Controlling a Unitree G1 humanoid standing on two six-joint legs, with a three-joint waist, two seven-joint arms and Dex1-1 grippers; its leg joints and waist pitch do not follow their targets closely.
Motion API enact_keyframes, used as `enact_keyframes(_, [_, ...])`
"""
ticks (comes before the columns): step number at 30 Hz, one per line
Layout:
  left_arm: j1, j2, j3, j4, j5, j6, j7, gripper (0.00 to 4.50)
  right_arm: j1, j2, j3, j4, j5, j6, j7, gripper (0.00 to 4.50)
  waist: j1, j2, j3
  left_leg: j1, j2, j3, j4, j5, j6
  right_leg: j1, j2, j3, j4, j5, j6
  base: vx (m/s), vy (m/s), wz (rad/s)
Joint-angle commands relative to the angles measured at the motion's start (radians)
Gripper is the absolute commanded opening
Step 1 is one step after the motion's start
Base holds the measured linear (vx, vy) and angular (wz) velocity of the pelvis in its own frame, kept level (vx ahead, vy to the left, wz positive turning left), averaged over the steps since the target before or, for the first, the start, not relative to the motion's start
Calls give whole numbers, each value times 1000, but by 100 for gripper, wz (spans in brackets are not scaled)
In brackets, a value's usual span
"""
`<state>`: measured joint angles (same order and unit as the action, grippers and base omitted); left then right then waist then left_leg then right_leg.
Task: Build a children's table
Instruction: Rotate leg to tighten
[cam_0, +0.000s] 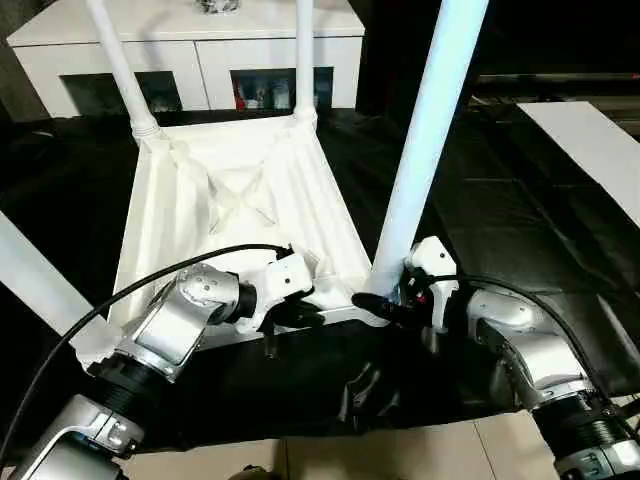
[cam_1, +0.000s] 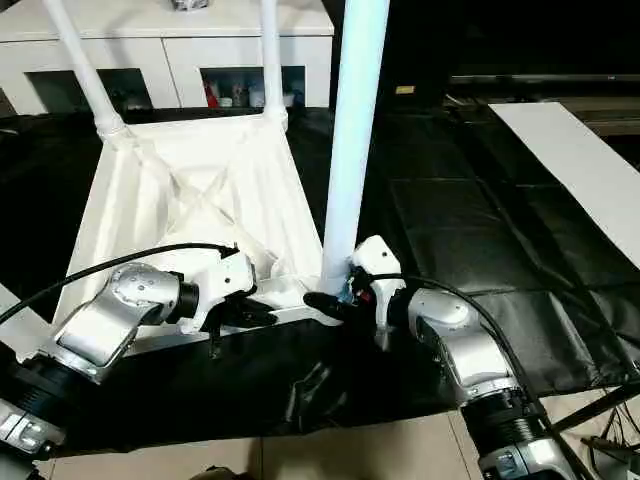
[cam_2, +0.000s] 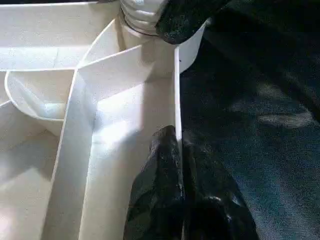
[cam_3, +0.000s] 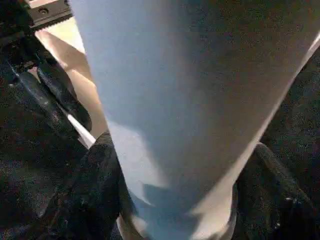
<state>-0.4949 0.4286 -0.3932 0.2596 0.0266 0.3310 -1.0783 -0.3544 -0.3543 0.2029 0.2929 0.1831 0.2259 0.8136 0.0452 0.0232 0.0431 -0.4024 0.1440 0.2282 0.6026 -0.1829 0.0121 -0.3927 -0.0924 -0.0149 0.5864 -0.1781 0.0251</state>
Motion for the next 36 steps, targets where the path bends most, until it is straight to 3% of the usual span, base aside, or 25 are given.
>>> enact_keyframes(1, [4, -28, -25, 15, 25, 23, 44, 0, 5, 23, -11, 45, -32, 21, -74, 267, -3, -6, -62, 44, 86, -49, -81, -221, 26, 21, -55, 24, -50, -138, -270, 0, 0, 0])
enact_keyframes(3, [-20, -98, -1, 73, 37, 44, 152, 0, -18, 99, -42, 81, -53, 45, -232, 267, -9, -5, -57, 43, 85, -49, -85, -269, 6, 14, -56, 27, -55, -202, -261, 0, 0, 0])
enact_keyframes(4, [-48, -168, 33, 130, 36, 81, 254, 0, -44, 171, -76, 115, -66, 79, -380, 267, -15, -7, -52, 49, 83, -50, -89, -323, -30, 6, -53, 28, -64, -277, -249, 0, 0, 0])
enact_keyframes(5, [-51, -172, 36, 134, 36, 84, 260, 0, -46, 175, -78, 118, -67, 81, -390, 267, -22, -11, -52, 53, 80, -57, -90, -386, -68, 4, -55, 25, -68, -365, -232, -60, 6, -4])
enact_keyframes(6, [-87, -228, 65, 196, 41, 120, 357, 0, -78, 232, -108, 166, -80, 101, -521, 267, -27, -7, -51, 52, 80, -64, -92, -427, -89, 2, -59, 25, -72, -434, -201, -60, 6, -4])
enact_keyframes(7, [-87, -228, 65, 196, 41, 120, 357, 0, -78, 232, -108, 166, -80, 101, -521, 267, -31, -8, -50, 54, 79, -65, -92, -447, -99, -1, -58, 25, -75, -454, -192, -59, 12, -8])
enact_keyframes(8, [-132, -282, 87, 273, 49, 120, 450, 0, -127, 298, -144, 239, -78, 104, -654, 266, -32, -7, -52, 57, 77, -68, -93, -472, -109, -4, -57, 24, -82, -478, -168, -66, 7, -5])
enact_keyframes(10, [-180, -333, 108, 354, 51, 97, 537, 0, -182, 358, -186, 309, -51, 104, -753, 266, -37, -9, -52, 62, 71, -70, -88, -505, -109, -12, -59, 22, -93, -509, -152, -63, 4, -4])
enact_keyframes(12, [-215, -362, 114, 410, 56, 75, 584, 0, -228, 401, -228, 361, -24, 90, -842, 266, -34, -8, -54, 72, 70, -70, -87, -519, -102, -18, -54, 20, -100, -493, -135, 0, 0, 0])
enact_keyframes(16, [-255, -380, 122, 478, 72, 36, 635, 0, -288, 430, -247, 418, -26, 56, -882, 266, -33, -6, -61, 56, 72, -69, -98, -464, -86, -3, -52, 17, -89, -369, -143, 0, 0, 0])
enact_keyframes(18, [-268, -377, 125, 499, 86, 20, 640, 0, -310, 443, -256, 428, -44, 22, -864, 266, -28, -8, -65, 47, 74, -62, -98, -388, -69, 4, -53, 20, -77, -255, -169, 0, 0, 0])
enact_keyframes(19, [-265, -363, 120, 496, 91, 11, 628, 0, -305, 438, -244, 405, -45, -1, -800, 266, -27, -7, -66, 44, 74, -61, -97, -369, -58, 7, -55, 20, -75, -237, -174, 0, 0, 0])
enact_keyframes(20, [-258, -348, 112, 488, 97, 2, 612, 0, -291, 422, -219, 373, -62, -23, -760, 322, -24, -8, -66, 40, 73, -58, -94, -340, -39, 10, -58, 21, -75, -223, -179, 0, 0, 0])
enact_keyframes(23, [-252, -320, 96, 489, 101, -23, 585, 0, -265, 401, -209, 325, -57, -35, -734, 339, -20, -8, -65, 35, 74, -58, -91, -323, -7, 11, -60, 22, -79, -261, -176, 0, 0, 0])
enact_keyframes(24, [-245, -308, 90, 478, 102, -23, 571, 0, -251, 389, -206, 297, -54, -31, -724, 346, -31, -12, -66, 15, 74, -67, -97, -293, 0, 30, -63, 18, -70, -250, -167, 0, 0, 0])
enact_keyframes(25, [-233, -292, 83, 458, 104, -22, 550, 0, -233, 372, -199, 261, -49, -23, -700, 359, -34, -9, -67, 10, 75, -70, -99, -275, 0, 34, -62, 14, -66, -240, -166, 28, -15, -22])
enact_keyframes(27, [-218, -271, 75, 435, 106, -35, 517, 0, -209, 343, -183, 215, -55, -15, -660, 384, -40, -8, -69, 27, 77, -66, -93, -286, 5, 20, -58, 13, -69, -216, -189, 0, 0, 0])
enact_keyframes(29, [-172, -218, 59, 348, 99, 9, 432, 0, -145, 234, -110, 110, -113, -30, -559, 391, -32, -4, -69, 32, 80, -61, -87, -257, 13, 19, -59, 15, -67, -166, -217, 28, -9, 1])
enact_keyframes(30, [-160, -204, 55, 325, 98, 12, 415, 0, -127, 209, -100, 82, -118, -24, -520, 391, -28, -2, -73, 30, 81, -59, -82, -199, 31, 26, -56, 12, -56, -85, -235, 55, -17, 2])
enact_keyframes(31, [-146, -187, 48, 299, 94, 10, 391, 0, -107, 179, -90, 50, -110, -14, -465, 391, -29, 1, -72, 30, 81, -57, -81, -187, 40, 25, -54, 12, -54, -57, -245, 59, -12, 0])
enact_keyframes(32, [-130, -167, 38, 271, 89, -1, 356, 0, -84, 144, -76, 14, -99, -3, -402, 391, -27, -2, -74, 31, 79, -55, -76, -165, 59, 30, -54, 10, -50, -12, -261, 0, 0, 0])
enact_keyframes(34, [-111, -144, 32, 236, 79, 14, 316, 0, -55, 96, -57, -29, -94, 2, -335, 391, -26, -2, -71, 29, 81, -53, -75, -167, 80, 33, -59, 11, -51, -5, -278, 0, 0, 0])
enact_keyframes(35, [-82, -93, 12, 182, 56, -13, 217, 0, -4, 11, -29, -96, -87, -5, -215, 391, -25, 1, -69, 31, 84, -56, -77, -185, 81, 35, -61, 9, -54, -33, -283, 0, 0, 0])
enact_keyframes(36, [-80, -90, 11, 179, 54, -16, 210, 0, -1, 6, -28, -100, -87, -6, -208, 391, -25, -1, -65, 30, 87, -54, -79, -199, 78, 33, -60, 10, -55, -54, -283, 0, 0, 0])
